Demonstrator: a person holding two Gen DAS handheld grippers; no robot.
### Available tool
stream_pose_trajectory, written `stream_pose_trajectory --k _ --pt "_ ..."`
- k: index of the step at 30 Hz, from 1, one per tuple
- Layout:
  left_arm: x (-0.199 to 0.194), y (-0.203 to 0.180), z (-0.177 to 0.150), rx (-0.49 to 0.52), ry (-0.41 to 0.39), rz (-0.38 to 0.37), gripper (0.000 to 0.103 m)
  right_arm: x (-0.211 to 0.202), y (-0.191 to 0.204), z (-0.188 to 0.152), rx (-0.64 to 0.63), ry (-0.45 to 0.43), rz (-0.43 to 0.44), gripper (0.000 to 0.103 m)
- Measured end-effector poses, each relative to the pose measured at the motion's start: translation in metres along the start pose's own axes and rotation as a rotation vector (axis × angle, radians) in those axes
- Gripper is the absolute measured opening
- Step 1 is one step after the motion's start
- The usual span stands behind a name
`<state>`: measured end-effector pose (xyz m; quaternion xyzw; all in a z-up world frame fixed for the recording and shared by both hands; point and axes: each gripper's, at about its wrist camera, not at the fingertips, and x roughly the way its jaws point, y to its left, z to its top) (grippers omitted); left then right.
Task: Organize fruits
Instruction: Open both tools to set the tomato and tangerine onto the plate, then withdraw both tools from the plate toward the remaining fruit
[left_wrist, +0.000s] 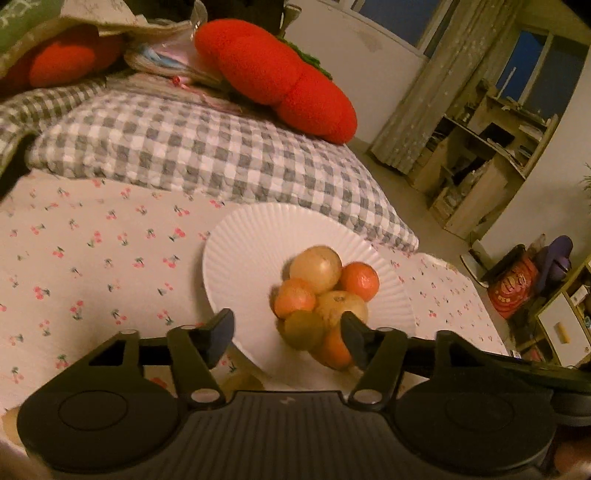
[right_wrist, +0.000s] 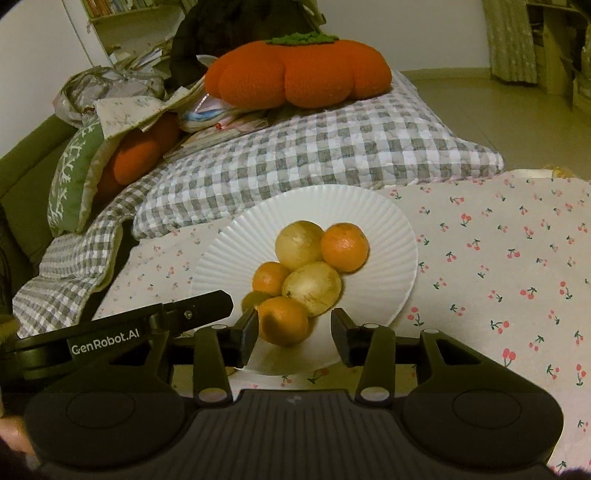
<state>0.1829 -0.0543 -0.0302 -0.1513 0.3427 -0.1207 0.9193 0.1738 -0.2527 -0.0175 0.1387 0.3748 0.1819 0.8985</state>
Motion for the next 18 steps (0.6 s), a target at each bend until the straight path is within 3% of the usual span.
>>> stream_pose_trajectory --k 7,12,18 --pt "-0.026 -0.002 0.009 0.022 -0.060 0.002 0.071 -0.017 0.007 0.003 -0.012 -0.049 -0.018 0.043" --pt "-0.041 -0.010 0.009 0.101 -0.061 0.094 0.075 -0.029 0.009 0.001 0.003 -0.058 -0.021 0.043" --pt "-0.064 -0.006 0.006 0.150 -0.034 0.174 0.079 -0.045 0.025 -0.007 -0.085 -0.073 -0.051 0.045"
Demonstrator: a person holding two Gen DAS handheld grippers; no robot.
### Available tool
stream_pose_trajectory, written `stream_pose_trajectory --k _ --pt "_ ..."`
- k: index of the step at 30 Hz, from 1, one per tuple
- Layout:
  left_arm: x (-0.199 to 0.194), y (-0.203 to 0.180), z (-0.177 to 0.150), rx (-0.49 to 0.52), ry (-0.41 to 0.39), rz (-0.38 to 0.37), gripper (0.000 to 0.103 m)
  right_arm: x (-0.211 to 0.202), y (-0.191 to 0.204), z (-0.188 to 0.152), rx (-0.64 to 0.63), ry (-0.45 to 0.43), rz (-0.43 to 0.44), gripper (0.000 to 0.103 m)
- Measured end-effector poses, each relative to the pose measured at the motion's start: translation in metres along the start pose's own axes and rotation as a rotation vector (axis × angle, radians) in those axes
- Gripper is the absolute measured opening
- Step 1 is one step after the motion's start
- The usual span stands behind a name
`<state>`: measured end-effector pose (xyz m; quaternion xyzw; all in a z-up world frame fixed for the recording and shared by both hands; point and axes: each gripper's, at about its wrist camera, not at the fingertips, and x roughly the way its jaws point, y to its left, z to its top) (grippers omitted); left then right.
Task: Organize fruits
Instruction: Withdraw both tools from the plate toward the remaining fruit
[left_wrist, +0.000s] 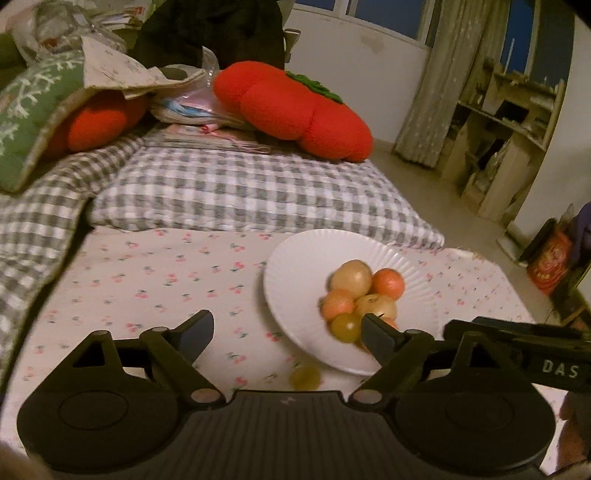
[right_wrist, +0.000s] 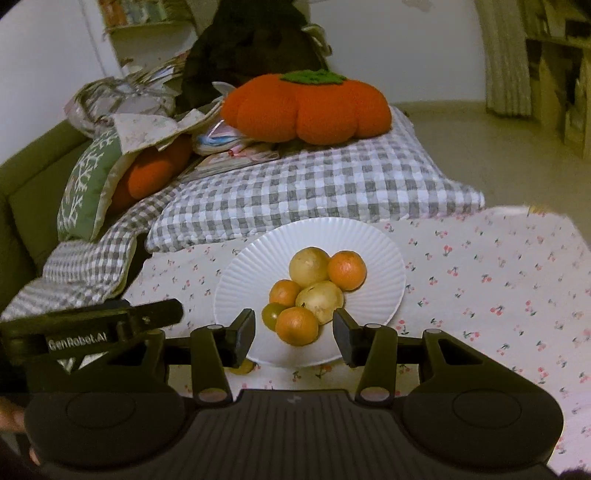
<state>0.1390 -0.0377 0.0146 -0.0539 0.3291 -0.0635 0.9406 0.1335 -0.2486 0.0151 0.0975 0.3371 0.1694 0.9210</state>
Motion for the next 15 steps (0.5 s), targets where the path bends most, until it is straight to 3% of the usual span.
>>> stream_pose_trajectory --k 15 --pt "-0.048 0.025 -0.023 0.011 0.062 0.084 0.082 -0.043 0.028 -0.020 -0.124 0.008 0.005 0.067"
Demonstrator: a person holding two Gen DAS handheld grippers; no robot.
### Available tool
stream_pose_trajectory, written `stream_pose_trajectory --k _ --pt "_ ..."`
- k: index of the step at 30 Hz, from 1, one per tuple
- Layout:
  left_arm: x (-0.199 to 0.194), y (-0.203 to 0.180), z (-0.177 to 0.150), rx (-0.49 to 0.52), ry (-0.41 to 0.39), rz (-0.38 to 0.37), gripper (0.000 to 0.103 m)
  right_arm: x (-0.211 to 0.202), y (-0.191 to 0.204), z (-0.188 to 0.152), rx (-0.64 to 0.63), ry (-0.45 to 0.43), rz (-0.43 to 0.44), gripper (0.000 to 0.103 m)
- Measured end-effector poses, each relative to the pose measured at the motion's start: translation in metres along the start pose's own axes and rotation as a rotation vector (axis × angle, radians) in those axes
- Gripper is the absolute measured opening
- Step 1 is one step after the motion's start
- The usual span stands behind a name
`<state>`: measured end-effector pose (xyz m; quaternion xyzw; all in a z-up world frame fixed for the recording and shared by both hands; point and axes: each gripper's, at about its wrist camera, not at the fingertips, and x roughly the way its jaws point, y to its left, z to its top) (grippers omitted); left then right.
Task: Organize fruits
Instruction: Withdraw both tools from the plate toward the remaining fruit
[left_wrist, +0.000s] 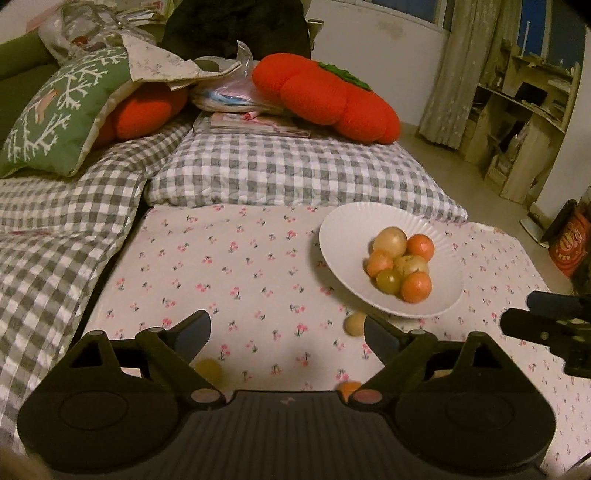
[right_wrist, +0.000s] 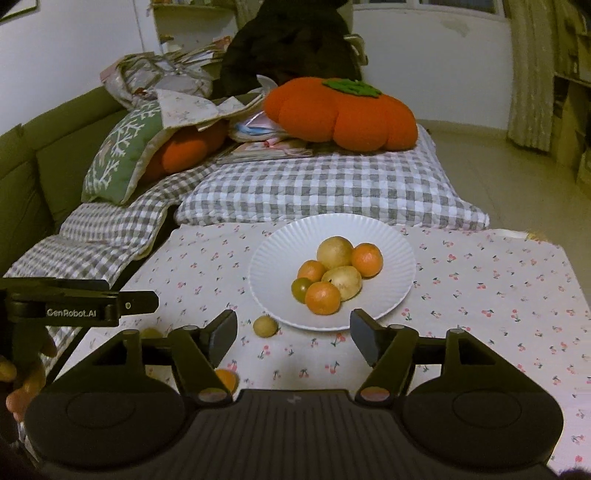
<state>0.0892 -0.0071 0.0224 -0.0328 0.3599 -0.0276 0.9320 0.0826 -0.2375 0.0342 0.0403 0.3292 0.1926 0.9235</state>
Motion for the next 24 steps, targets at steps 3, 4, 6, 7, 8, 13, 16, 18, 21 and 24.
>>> stream_pose_trajectory --k 3,4,6,7,8,13,16,18,21,24 --pt "-0.005 -0.002 -0.006 0.002 0.012 -0.011 0.083 -0.009 0.006 -0.006 -0.011 0.004 0.006 0.068" --pt "-0.007 -0.004 -0.008 0.006 0.014 -0.013 0.083 -0.011 0.007 -0.008 -0.017 0.005 0.006 0.068" --pt "-0.009 -0.006 -0.010 0.016 0.016 -0.015 0.084 -0.014 0.010 -0.012 -0.029 0.013 0.006 0.070" --pt "-0.011 -0.007 -0.012 0.019 0.018 -0.015 0.085 -0.015 0.011 -0.014 -0.033 0.017 0.005 0.071" --pt "-0.012 -0.008 -0.013 0.019 0.018 -0.013 0.085 -0.015 0.011 -0.017 -0.036 0.023 0.003 0.072" --pt "-0.018 0.002 -0.017 -0.018 0.020 0.005 0.085 -0.009 0.010 -0.026 -0.035 0.068 -0.001 0.077" --pt "-0.017 0.011 -0.022 -0.054 0.044 0.008 0.085 -0.006 0.013 -0.032 -0.047 0.099 0.000 0.080" --pt "-0.016 0.019 -0.024 -0.092 0.063 0.003 0.085 -0.002 0.014 -0.035 -0.057 0.116 -0.005 0.081" --pt "-0.013 0.026 -0.028 -0.131 0.082 0.005 0.085 0.006 0.013 -0.039 -0.062 0.144 -0.017 0.080" --pt "-0.010 0.024 -0.033 -0.131 0.101 -0.013 0.085 0.012 0.010 -0.041 -0.055 0.169 -0.028 0.075"
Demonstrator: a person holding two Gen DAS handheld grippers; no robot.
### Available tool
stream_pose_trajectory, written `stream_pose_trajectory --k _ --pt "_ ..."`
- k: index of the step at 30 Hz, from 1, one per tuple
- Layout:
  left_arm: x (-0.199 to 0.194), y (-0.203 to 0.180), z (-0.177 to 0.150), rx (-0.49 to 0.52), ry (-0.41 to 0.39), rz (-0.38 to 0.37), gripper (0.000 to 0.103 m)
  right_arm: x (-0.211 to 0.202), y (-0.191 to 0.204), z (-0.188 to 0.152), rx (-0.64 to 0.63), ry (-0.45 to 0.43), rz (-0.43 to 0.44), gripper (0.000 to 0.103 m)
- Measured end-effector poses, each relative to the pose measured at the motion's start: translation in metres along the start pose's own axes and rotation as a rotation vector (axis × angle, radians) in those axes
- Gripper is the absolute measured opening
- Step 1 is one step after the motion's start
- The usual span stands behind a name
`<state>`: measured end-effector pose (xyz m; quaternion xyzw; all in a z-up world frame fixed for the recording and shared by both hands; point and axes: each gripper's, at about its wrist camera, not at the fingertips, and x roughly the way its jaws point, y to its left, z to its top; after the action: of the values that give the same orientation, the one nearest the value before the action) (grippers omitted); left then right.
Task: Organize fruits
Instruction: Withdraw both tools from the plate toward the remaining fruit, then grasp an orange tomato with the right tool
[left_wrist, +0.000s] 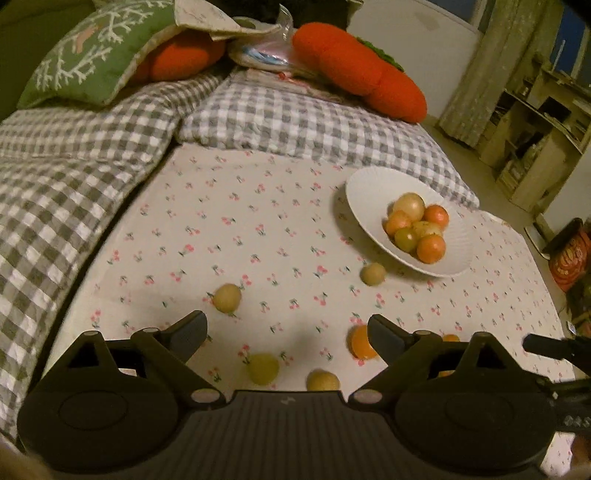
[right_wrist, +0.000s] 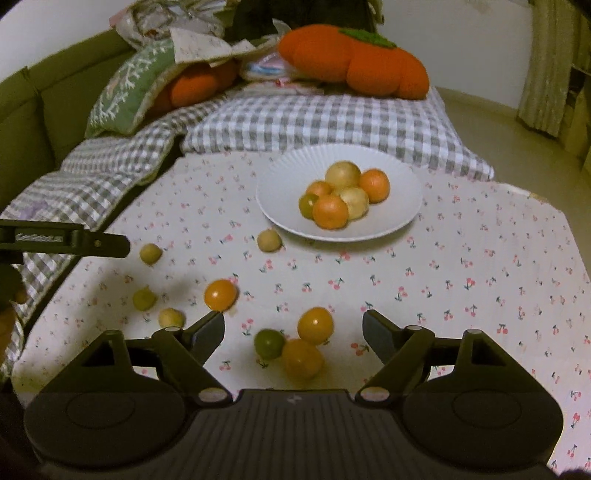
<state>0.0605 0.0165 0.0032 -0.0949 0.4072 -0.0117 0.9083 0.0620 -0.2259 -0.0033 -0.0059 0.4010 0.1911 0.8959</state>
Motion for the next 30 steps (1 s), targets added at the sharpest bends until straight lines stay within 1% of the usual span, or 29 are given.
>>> stream_pose_trajectory --k 1,3,9,14,17,20,26,29,30 --pt "0.001 -0.002 -0.002 0.006 0.005 -0.009 0.085 0.002 -0.001 0.000 0.003 0.007 0.000 0.074" --pt "0.002 -0.006 -0.004 0.021 0.013 -0.022 0.085 0.005 -0.002 -0.002 0.005 0.017 0.006 0.067" --pt "0.011 -0.015 -0.010 0.056 0.038 -0.031 0.084 0.017 -0.004 -0.006 -0.002 0.059 -0.001 0.057" --pt "0.015 -0.015 -0.012 0.055 0.053 -0.024 0.083 0.032 -0.002 -0.010 -0.021 0.104 -0.015 0.055" --pt "0.017 -0.013 -0.011 0.048 0.056 -0.016 0.083 0.043 0.000 -0.013 -0.041 0.136 -0.033 0.052" --pt "0.019 -0.013 -0.010 0.044 0.062 -0.016 0.083 0.052 0.001 -0.015 -0.052 0.157 -0.046 0.051" --pt "0.021 -0.013 -0.009 0.040 0.066 -0.021 0.083 0.064 0.005 -0.018 -0.070 0.178 -0.058 0.047" --pt "0.022 -0.013 -0.008 0.042 0.069 -0.025 0.083 0.066 0.007 -0.018 -0.083 0.181 -0.053 0.033" --pt "0.022 -0.014 -0.008 0.043 0.069 -0.026 0.083 0.067 0.008 -0.018 -0.087 0.180 -0.050 0.031"
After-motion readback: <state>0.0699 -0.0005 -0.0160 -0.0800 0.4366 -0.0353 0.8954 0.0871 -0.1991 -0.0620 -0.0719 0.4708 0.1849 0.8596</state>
